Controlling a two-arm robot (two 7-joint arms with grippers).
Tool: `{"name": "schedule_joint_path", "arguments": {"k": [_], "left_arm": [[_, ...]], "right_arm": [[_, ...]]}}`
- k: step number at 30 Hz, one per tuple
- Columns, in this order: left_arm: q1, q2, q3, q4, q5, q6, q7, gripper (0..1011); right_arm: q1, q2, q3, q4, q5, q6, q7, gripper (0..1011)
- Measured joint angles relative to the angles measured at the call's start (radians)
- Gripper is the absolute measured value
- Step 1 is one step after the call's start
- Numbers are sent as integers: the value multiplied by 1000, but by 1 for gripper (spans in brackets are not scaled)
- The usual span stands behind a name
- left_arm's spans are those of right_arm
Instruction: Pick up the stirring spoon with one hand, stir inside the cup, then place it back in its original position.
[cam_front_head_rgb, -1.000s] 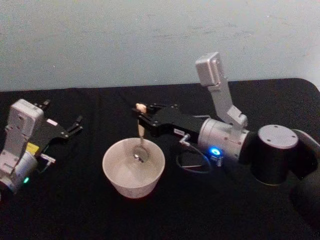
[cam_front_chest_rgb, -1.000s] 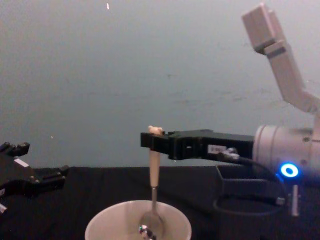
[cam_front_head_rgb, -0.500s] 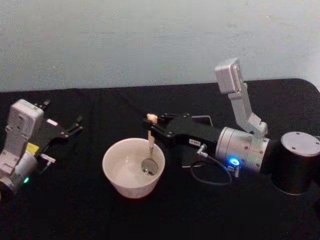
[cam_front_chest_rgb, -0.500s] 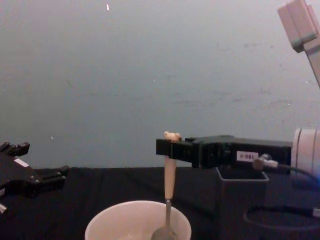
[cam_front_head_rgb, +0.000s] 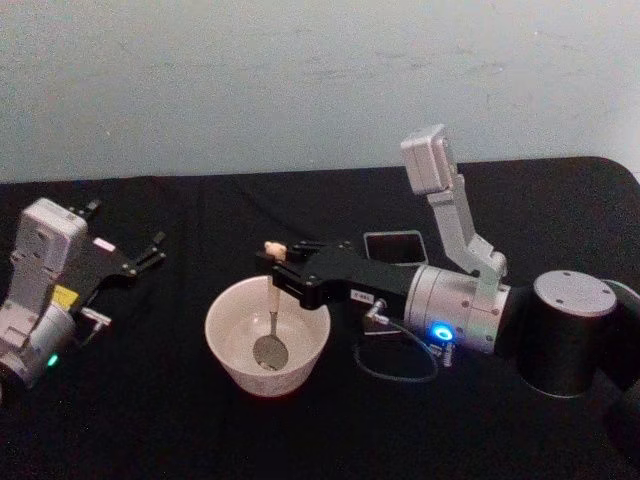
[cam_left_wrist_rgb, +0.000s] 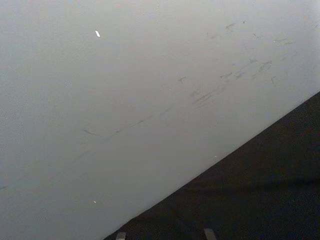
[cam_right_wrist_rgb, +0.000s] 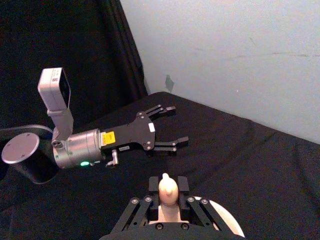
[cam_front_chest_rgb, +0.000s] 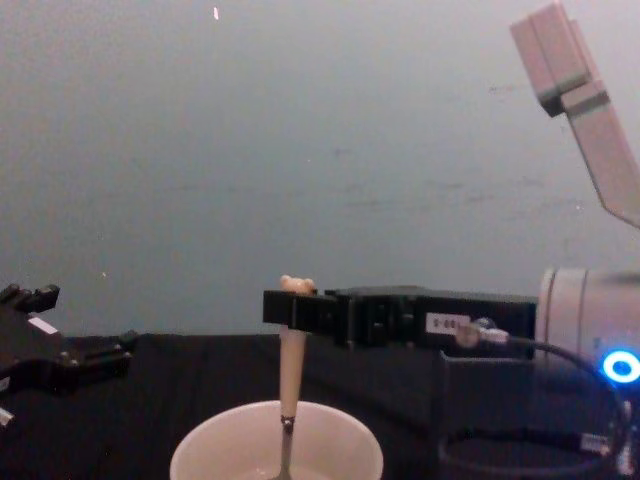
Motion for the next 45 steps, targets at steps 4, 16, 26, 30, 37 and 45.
{"name": "schedule_joint_path", "arguments": {"k": [4,16,26,30,37,45], "left_arm": [[0,0,0,0,0,0,0,1001],[0,0,0,0,0,0,0,1001],[0,0,0,0,0,0,0,1001],[0,0,0,0,0,0,0,1002],[0,0,0,0,0,0,0,1001],[0,0,0,0,0,0,0,1001]], "right_arm": [[13,-16,-7,13,3,1,-16,215],[32,-41,2,40,18,10,-68,215],[36,-44,58,22,77,48,-131,215],[28,-36,89,-4,119,72,-166,215],[3,-16,158,-69,213,123,-241,215],[-27,24,217,-123,300,156,-269,215]]}}
